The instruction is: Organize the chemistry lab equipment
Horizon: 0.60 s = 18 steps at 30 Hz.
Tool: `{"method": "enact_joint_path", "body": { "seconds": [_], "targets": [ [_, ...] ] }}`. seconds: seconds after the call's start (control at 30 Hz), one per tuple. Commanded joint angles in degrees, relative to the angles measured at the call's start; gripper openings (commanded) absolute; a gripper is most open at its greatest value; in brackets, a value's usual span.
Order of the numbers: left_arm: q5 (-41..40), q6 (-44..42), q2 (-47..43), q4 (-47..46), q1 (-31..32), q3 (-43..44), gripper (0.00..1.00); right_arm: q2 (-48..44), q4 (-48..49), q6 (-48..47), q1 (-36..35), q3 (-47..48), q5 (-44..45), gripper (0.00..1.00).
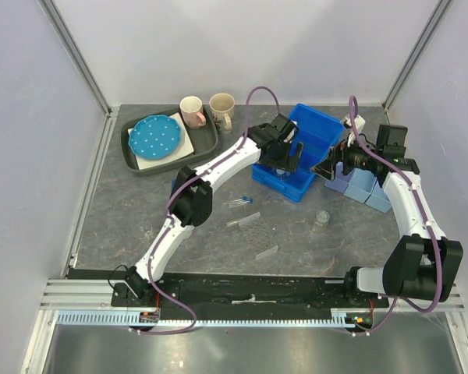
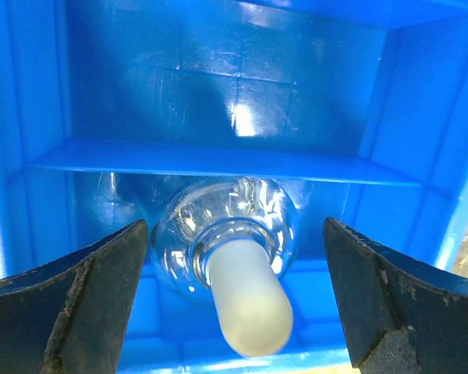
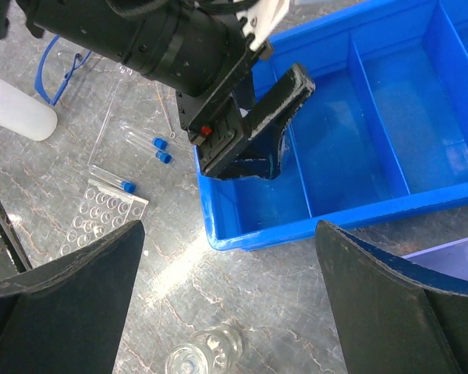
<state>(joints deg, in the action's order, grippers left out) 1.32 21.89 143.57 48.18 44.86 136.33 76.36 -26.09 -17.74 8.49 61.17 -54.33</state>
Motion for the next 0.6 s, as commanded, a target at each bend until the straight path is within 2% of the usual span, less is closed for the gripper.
{"method": "enact_joint_path", "body": {
  "seconds": [0.0,0.23,0.37,0.53,0.57],
  "targets": [
    [-1.1,-2.3,-8.8,-1.7,0.2,2.5,1.0,-2.9,1.3,-1.3,0.2,0.2,-2.9,0.98],
    [-1.1,-3.1,-16.0,-3.4,0.2,1.4,1.0,-4.1,-5.3,-7.5,0.2,3.3,-2.5,0.98],
    [-2.8,-4.2,-22.5,-5.4,0.2,-3.0,1.0,-4.2,-14.3,-14.0,0.1,6.8,-2.5,0.98],
    [-5.6,-7.0,-37.0,-9.8,0.0,-16.3,1.0,-5.4,-22.9,-21.6,0.0,8.9,-2.2,0.98],
    [-6.3,-8.2,-39.5,-12.0,-0.2,-21.8,1.0,-6.1,-24.2,-24.8,0.0,8.8,-2.2,0.98]
  ]
}}
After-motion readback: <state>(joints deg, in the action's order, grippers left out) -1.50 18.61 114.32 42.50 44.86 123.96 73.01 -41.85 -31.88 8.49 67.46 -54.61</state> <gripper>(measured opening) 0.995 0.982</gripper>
